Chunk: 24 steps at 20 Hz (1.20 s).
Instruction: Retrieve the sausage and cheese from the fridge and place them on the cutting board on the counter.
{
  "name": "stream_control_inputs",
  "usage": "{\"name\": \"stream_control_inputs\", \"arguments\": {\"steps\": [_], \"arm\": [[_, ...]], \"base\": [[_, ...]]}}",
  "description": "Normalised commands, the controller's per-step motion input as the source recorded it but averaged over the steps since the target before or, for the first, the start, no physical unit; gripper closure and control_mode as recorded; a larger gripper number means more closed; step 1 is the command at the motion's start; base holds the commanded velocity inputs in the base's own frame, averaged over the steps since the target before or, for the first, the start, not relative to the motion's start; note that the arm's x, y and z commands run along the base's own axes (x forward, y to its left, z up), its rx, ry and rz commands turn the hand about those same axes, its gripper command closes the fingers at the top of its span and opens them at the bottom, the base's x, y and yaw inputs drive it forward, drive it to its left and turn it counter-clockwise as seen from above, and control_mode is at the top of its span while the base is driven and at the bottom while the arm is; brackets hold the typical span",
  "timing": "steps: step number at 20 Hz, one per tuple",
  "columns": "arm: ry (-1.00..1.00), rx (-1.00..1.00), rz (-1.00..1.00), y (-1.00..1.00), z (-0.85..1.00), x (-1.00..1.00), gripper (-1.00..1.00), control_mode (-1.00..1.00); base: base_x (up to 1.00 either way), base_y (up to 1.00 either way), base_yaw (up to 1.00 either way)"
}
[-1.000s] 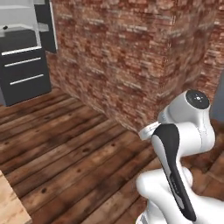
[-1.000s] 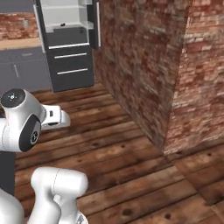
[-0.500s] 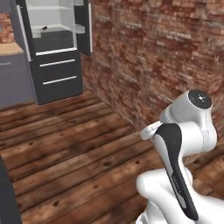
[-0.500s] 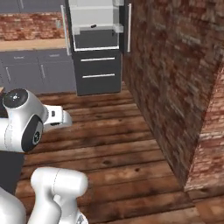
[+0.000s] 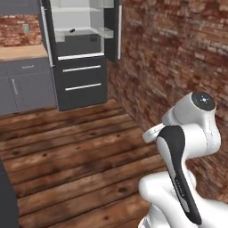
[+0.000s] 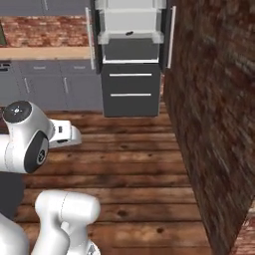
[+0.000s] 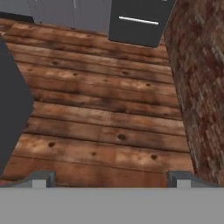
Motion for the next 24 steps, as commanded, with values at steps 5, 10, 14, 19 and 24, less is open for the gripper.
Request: {"name": "stream_control_inputs", "arguments": {"steps": [5,10,14,19,24], "arm": [[0.0,0.0,0.0,0.0,0.0,0.0,-1.0,1.0],[0.0,0.0,0.0,0.0,0.0,0.0,-1.0,1.0],[0.0,0.0,0.0,0.0,0.0,0.0,-1.0,1.0],[0.0,0.0,0.0,0.0,0.0,0.0,-1.0,1.0],[0.0,0.0,0.0,0.0,0.0,0.0,-1.0,1.0]], "base": [[1.0,-0.69,0.15],[1.0,-0.39,0.06],[1.0,-0.01,0.12],[1.0,-0.04,0.1],[1.0,-0.02,0.08]]}}
